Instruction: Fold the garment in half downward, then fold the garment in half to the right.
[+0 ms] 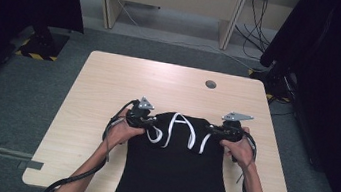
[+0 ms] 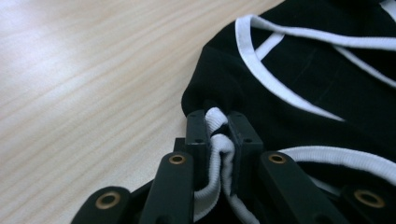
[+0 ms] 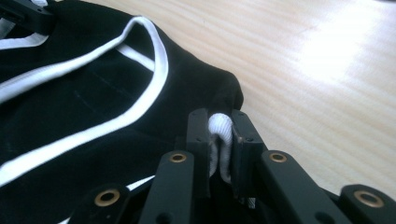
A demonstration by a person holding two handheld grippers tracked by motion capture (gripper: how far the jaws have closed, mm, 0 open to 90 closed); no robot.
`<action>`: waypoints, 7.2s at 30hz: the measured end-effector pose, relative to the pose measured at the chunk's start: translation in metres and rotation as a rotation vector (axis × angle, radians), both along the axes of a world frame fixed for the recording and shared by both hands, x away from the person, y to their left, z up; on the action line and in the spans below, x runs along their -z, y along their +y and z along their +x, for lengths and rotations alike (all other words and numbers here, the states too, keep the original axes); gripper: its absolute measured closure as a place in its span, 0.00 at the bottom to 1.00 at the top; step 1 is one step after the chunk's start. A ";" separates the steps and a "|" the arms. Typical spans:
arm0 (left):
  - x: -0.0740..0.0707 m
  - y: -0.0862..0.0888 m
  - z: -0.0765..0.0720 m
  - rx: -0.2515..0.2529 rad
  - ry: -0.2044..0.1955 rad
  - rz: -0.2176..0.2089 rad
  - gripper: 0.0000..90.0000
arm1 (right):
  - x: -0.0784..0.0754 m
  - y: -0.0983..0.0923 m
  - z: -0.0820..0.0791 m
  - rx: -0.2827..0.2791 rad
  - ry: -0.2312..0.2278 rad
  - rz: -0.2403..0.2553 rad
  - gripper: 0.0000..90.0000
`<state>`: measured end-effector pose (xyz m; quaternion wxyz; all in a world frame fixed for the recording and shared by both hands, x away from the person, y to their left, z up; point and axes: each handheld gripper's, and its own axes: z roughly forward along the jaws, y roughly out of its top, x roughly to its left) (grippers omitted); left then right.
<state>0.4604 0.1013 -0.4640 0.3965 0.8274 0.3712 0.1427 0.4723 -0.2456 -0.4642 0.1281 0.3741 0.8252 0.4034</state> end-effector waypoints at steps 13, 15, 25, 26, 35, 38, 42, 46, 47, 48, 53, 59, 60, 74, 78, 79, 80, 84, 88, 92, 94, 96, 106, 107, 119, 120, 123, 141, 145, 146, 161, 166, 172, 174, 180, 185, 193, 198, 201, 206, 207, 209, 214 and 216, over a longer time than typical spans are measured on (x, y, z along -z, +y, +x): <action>-0.018 0.001 0.009 -0.017 -0.023 -0.014 0.92 | -0.032 0.000 0.005 0.007 -0.085 -0.020 0.91; -0.021 0.000 0.012 -0.027 -0.029 -0.022 0.92 | -0.035 0.001 0.006 0.008 -0.091 -0.020 0.91; -0.048 -0.002 0.031 -0.069 -0.070 -0.028 0.92 | -0.058 0.004 0.020 0.027 -0.128 -0.013 0.91; -0.052 -0.003 0.033 -0.076 -0.081 -0.032 0.92 | -0.060 0.005 0.021 0.028 -0.133 -0.011 0.91; -0.081 -0.001 0.026 -0.071 -0.173 -0.051 0.92 | -0.083 0.005 0.017 0.011 -0.212 0.015 0.91; -0.077 -0.001 0.009 -0.052 -0.202 -0.057 0.91 | -0.080 0.005 0.004 -0.011 -0.233 0.017 0.91; -0.068 0.000 -0.015 -0.023 -0.230 -0.056 0.91 | -0.070 0.003 -0.017 -0.030 -0.255 0.015 0.91; -0.056 0.001 -0.042 0.008 -0.243 -0.059 0.91 | -0.058 0.001 -0.037 -0.051 -0.266 0.006 0.91; -0.053 0.001 -0.049 0.011 -0.245 -0.058 0.91 | -0.054 0.000 -0.044 -0.054 -0.269 0.007 0.91; -0.050 0.001 -0.055 0.016 -0.249 -0.055 0.91 | -0.052 0.000 -0.049 -0.055 -0.270 0.010 0.91; -0.040 0.008 -0.085 0.051 -0.246 -0.064 0.90 | -0.042 0.000 -0.080 -0.074 -0.280 0.009 0.91; -0.020 0.024 -0.128 0.102 -0.176 -0.094 0.89 | -0.032 -0.003 -0.131 -0.088 -0.277 -0.022 0.90; -0.016 0.025 -0.136 0.111 -0.164 -0.087 0.89 | -0.030 -0.004 -0.137 -0.088 -0.270 -0.025 0.90; 0.014 0.019 -0.162 0.128 -0.022 -0.012 0.84 | 0.006 -0.015 -0.172 -0.098 -0.136 -0.086 0.90; 0.015 0.019 -0.144 0.103 -0.028 -0.010 0.84 | 0.008 -0.015 -0.163 -0.084 -0.130 -0.087 0.90; 0.016 0.018 -0.137 0.096 -0.026 -0.015 0.84 | 0.008 -0.015 -0.159 -0.080 -0.131 -0.088 0.90; 0.015 0.018 -0.131 0.092 -0.027 -0.010 0.84 | 0.008 -0.015 -0.154 -0.074 -0.132 -0.092 0.90; 0.015 0.013 -0.110 0.073 -0.046 0.002 0.84 | 0.010 -0.015 -0.129 -0.041 -0.147 -0.084 0.90; 0.013 0.014 -0.100 0.063 -0.063 -0.004 0.80 | 0.007 -0.018 -0.113 -0.034 -0.135 -0.065 0.83; 0.006 0.014 -0.106 0.035 -0.104 -0.035 0.52 | -0.006 -0.020 -0.113 -0.026 -0.127 -0.045 0.60; 0.002 0.012 -0.108 0.043 -0.117 -0.058 0.43 | -0.013 -0.019 -0.112 -0.015 -0.144 -0.023 0.55; -0.002 0.006 -0.109 0.045 -0.115 -0.063 0.36 | -0.019 -0.015 -0.108 -0.024 -0.140 0.002 0.52; 0.003 -0.002 -0.097 0.101 -0.062 -0.092 0.75 | -0.006 -0.003 -0.079 -0.098 -0.022 -0.029 0.87; 0.000 -0.001 -0.099 0.111 -0.069 -0.099 0.81 | -0.008 -0.004 -0.081 -0.107 -0.034 -0.022 0.90; -0.010 0.006 -0.150 0.205 -0.081 -0.156 0.80 | -0.022 -0.021 -0.153 -0.155 -0.113 0.015 0.84; -0.009 0.007 -0.153 0.204 -0.074 -0.174 0.73 | -0.021 -0.021 -0.157 -0.155 -0.106 0.023 0.79; -0.014 0.009 -0.157 0.183 -0.088 -0.215 0.58 | -0.022 -0.023 -0.167 -0.136 -0.094 0.052 0.67; 0.018 0.008 -0.151 0.066 -0.058 0.002 0.31 | 0.009 -0.026 -0.161 -0.009 -0.020 -0.082 0.49; 0.017 0.007 -0.154 0.038 -0.063 0.030 0.20 | 0.011 -0.033 -0.169 0.014 -0.010 -0.058 0.45; 0.016 0.007 -0.154 0.035 -0.064 0.027 0.18 | 0.010 -0.033 -0.169 0.018 -0.010 -0.066 0.44; 0.011 0.026 -0.159 0.001 -0.063 -0.040 0.12 | 0.012 -0.012 -0.143 0.058 0.003 -0.077 0.32; 0.010 0.032 -0.159 0.003 -0.053 -0.052 0.11 | 0.014 -0.017 -0.142 0.039 -0.015 -0.076 0.32; 0.009 0.034 -0.158 0.009 -0.042 -0.077 0.10 | 0.013 -0.031 -0.138 0.011 -0.014 -0.089 0.32; 0.010 0.033 -0.158 0.022 -0.025 -0.086 0.10 | 0.012 -0.036 -0.137 0.004 -0.012 -0.090 0.32; 0.014 0.031 -0.158 0.033 -0.012 -0.083 0.09 | 0.012 -0.046 -0.135 -0.013 -0.014 -0.090 0.32; 0.014 0.032 -0.158 0.031 -0.002 -0.088 0.08 | 0.012 -0.055 -0.135 -0.006 -0.015 -0.089 0.32; 0.016 0.029 -0.159 0.037 0.007 -0.075 0.03 | 0.012 -0.066 -0.136 -0.003 -0.013 -0.087 0.32; 0.017 0.027 -0.160 0.049 0.009 -0.069 0.03 | 0.012 -0.068 -0.134 -0.006 -0.016 -0.084 0.32; 0.015 0.024 -0.163 0.059 0.000 -0.065 0.03 | 0.012 -0.068 -0.134 -0.008 -0.015 -0.083 0.32; 0.017 0.020 -0.172 0.076 -0.013 -0.052 0.03 | 0.012 -0.067 -0.134 -0.004 -0.015 -0.089 0.32; 0.017 0.019 -0.173 0.079 -0.018 -0.046 0.03 | 0.012 -0.067 -0.134 -0.001 -0.015 -0.089 0.31; 0.017 0.016 -0.176 0.083 -0.029 -0.035 0.03 | 0.012 -0.067 -0.134 0.000 -0.018 -0.088 0.31; 0.016 0.009 -0.178 0.097 -0.040 -0.032 0.03 | 0.012 -0.067 -0.135 0.001 -0.017 -0.089 0.31; 0.018 0.006 -0.178 0.104 -0.036 -0.022 0.03 | 0.012 -0.067 -0.135 0.002 -0.019 -0.088 0.31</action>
